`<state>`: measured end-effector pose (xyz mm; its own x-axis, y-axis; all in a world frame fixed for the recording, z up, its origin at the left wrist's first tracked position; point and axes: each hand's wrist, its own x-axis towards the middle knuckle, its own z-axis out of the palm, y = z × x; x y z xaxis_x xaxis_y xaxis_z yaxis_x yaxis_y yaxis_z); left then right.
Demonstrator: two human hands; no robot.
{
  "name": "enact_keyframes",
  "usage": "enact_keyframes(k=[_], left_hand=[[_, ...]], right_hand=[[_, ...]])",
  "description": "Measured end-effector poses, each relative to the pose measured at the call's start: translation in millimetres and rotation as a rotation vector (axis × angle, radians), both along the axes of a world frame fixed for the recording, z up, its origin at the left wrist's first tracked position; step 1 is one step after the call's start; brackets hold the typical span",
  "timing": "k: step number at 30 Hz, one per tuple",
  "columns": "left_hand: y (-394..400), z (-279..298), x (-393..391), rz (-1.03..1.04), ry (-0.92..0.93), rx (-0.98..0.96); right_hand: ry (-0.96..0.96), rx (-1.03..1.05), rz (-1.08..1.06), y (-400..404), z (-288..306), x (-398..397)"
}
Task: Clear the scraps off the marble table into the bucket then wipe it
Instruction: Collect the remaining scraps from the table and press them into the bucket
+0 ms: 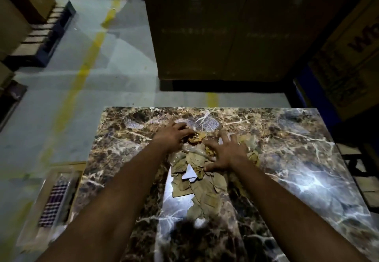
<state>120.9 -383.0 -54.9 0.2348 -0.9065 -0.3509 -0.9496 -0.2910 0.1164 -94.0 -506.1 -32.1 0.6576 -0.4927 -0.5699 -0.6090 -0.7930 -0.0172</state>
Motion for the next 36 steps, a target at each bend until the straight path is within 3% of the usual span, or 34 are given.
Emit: enact_keyframes(k=[5, 11, 16, 19, 22, 27, 32, 36], left_hand=[[22.9, -10.0, -19.6, 0.159, 0.235, -0.266], [54.6, 13.9, -24.7, 0.427, 0.442, -0.465], [107.1, 35.8, -56.3, 0.654, 0.51, -0.632], [144.0, 27.7, -79.4, 0.76, 0.475, -0.64], [164.1, 7.8, -99.8, 0.715, 0.383, -0.573], [173.9, -5.6, -118.2, 0.695, 0.394, -0.486], [177.7, 9.9, -105.3, 0.727, 0.491, -0.687], [176.7, -3.3, -88.1, 0.735, 0.517, -0.646]], right_hand=[[-0.233, -0.103, -0.059, 15.4, -6.9, -17.8], [-0.487, 0.144, -0.212, 22.0, 8.0, -26.2], [-0.679, 0.187, -0.117, 45.6, 40.8, -38.8], [-0.697, 0.188, -0.061, 72.6, 44.9, -48.4], [-0.612, 0.135, 0.015, 100.1, 26.2, -53.0], [-0.505, 0.194, 0.076, 113.6, 7.6, -62.6], [-0.787, 0.152, -0.16, 91.4, 20.8, -93.2], [-0.969, 0.041, -0.443, 71.2, -3.4, -139.5]])
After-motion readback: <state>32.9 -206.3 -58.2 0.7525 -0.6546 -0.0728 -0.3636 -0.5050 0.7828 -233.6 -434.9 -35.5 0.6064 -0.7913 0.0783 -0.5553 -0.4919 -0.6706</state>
